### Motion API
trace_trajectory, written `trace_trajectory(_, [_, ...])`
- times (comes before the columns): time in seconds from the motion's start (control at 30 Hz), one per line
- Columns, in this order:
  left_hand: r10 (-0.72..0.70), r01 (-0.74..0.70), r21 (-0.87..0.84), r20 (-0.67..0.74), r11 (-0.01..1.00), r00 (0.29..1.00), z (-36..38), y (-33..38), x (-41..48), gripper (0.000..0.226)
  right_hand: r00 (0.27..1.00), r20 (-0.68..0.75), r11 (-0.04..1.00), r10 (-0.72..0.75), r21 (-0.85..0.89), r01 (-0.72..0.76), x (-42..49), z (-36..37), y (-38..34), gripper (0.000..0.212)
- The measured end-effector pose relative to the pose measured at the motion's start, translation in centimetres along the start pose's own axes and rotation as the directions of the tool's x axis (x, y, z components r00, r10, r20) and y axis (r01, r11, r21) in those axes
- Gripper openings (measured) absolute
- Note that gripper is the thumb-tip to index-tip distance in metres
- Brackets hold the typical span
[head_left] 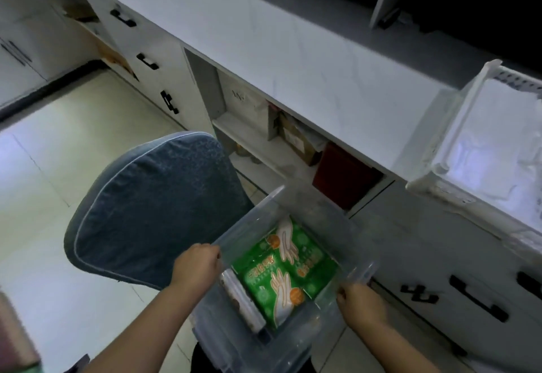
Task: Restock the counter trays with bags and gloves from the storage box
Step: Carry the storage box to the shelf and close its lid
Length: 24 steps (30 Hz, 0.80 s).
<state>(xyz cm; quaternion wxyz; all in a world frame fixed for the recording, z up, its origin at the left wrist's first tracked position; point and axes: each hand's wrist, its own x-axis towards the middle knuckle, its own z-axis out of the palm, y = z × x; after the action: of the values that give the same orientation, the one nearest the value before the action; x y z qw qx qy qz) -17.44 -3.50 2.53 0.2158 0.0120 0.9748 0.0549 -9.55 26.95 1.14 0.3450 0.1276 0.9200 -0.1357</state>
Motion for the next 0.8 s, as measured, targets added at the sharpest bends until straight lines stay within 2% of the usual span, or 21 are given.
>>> trace_trajectory(0.07, [0.046,-0.048,0.062,0.036,0.997,0.998,0.2,-0.5,2.0,0.021,0.997,0.008,0.994,0.072,0.083,-0.073,-0.2,0.6,0.0,0.039])
trace_trajectory(0.2, [0.183,-0.186,0.059,0.062,0.981,0.981,1.0,-1.6,6.2,0.016,0.964,-0.039,0.934,0.264,0.259,-0.246,-0.6,3.2,-1.0,0.019])
trace_trajectory(0.3, [0.286,-0.289,0.017,0.105,0.957,0.952,1.8,-2.3,9.4,0.011,0.905,-0.036,0.807,0.423,0.470,-0.358,-0.9,5.9,-2.9,0.028])
trace_trajectory(0.37, [0.334,-0.338,-0.006,0.168,0.941,0.927,2.4,-2.4,10.8,0.016,0.837,-0.050,0.672,0.544,0.623,-0.400,-1.1,7.1,-4.5,0.014])
trace_trajectory(0.43, [0.361,-0.368,-0.012,0.227,0.930,0.905,2.8,-2.5,11.7,0.019,0.749,-0.040,0.536,0.661,0.724,-0.434,-0.9,8.5,-5.5,0.012])
trace_trajectory(0.53, [0.364,-0.363,-0.057,0.273,0.930,0.891,2.9,-2.4,12.3,0.019,0.700,0.059,0.411,0.711,0.773,-0.483,-0.7,10.7,-6.5,0.020])
trace_trajectory(0.6, [0.357,-0.348,-0.085,0.307,0.934,0.882,2.8,-2.3,12.6,0.020,0.680,0.129,0.327,0.722,0.803,-0.499,-1.0,11.6,-6.7,0.014])
trace_trajectory(0.7, [0.361,-0.365,-0.056,0.347,0.929,0.866,2.4,-1.5,12.5,0.016,0.651,0.147,0.239,0.745,0.852,-0.466,-2.1,12.3,-6.2,0.009])
trace_trajectory(0.8, [0.402,-0.413,-0.049,0.360,0.909,0.842,1.7,0.0,11.4,0.018,0.629,0.136,0.203,0.766,0.877,-0.436,-4.4,12.8,-5.4,0.006])
